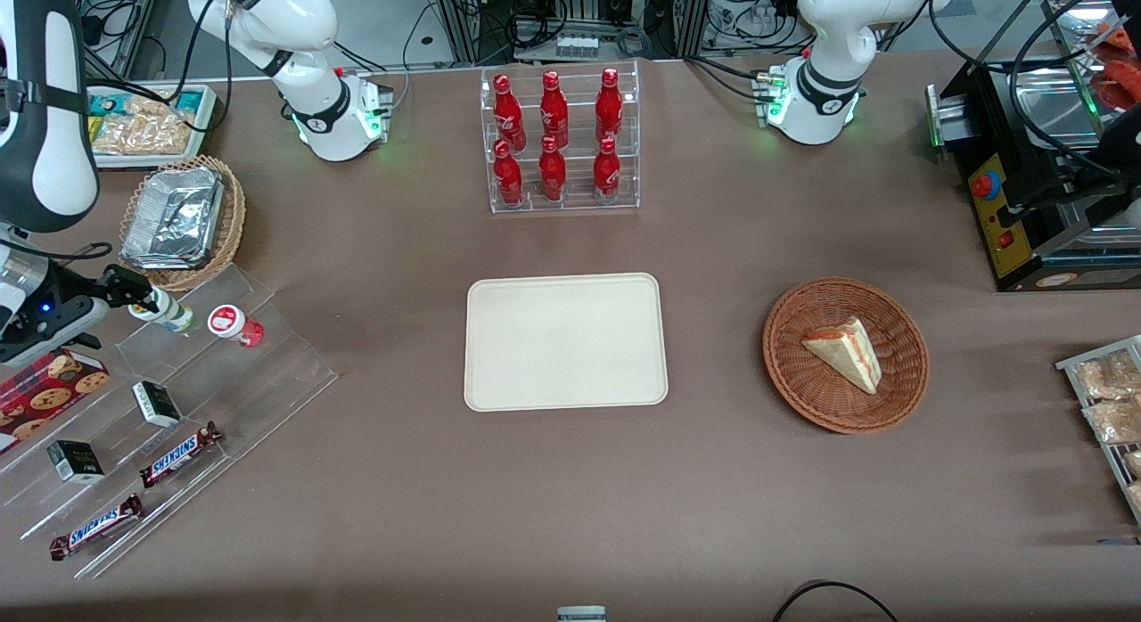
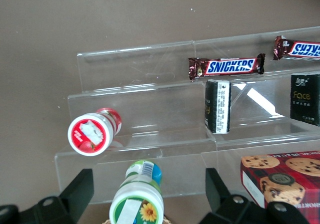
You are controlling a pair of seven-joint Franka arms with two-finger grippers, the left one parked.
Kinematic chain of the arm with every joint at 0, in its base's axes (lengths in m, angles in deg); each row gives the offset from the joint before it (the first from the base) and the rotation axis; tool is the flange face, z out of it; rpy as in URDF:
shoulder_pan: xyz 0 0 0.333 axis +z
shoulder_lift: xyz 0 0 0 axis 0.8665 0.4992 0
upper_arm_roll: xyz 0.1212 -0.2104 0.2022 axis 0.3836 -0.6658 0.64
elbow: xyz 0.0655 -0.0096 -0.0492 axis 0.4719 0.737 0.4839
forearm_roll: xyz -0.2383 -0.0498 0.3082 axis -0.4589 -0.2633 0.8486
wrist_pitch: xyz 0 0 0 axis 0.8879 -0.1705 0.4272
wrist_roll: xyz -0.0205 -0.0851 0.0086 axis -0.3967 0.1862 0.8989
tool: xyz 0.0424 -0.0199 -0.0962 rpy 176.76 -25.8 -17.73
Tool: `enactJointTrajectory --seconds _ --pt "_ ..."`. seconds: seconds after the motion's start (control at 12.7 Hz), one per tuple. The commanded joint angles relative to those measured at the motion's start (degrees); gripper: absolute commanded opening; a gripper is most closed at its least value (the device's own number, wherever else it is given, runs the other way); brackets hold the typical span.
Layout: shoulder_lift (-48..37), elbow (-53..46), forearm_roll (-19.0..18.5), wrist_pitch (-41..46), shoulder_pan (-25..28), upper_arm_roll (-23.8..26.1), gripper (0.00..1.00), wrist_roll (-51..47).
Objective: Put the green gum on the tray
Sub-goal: 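Lower the right gripper around the green gum jar and close it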
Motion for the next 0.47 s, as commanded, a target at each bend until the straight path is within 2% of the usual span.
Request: enactJointTrajectory --seconds 0.0,0.39 --pt "-3.4 6.8 0.7 -6.9 -1.2 0.3 0.99 3.0" --pt "-5.2 11.3 0.6 -8.7 -2.2 0.3 1.0 3.9"
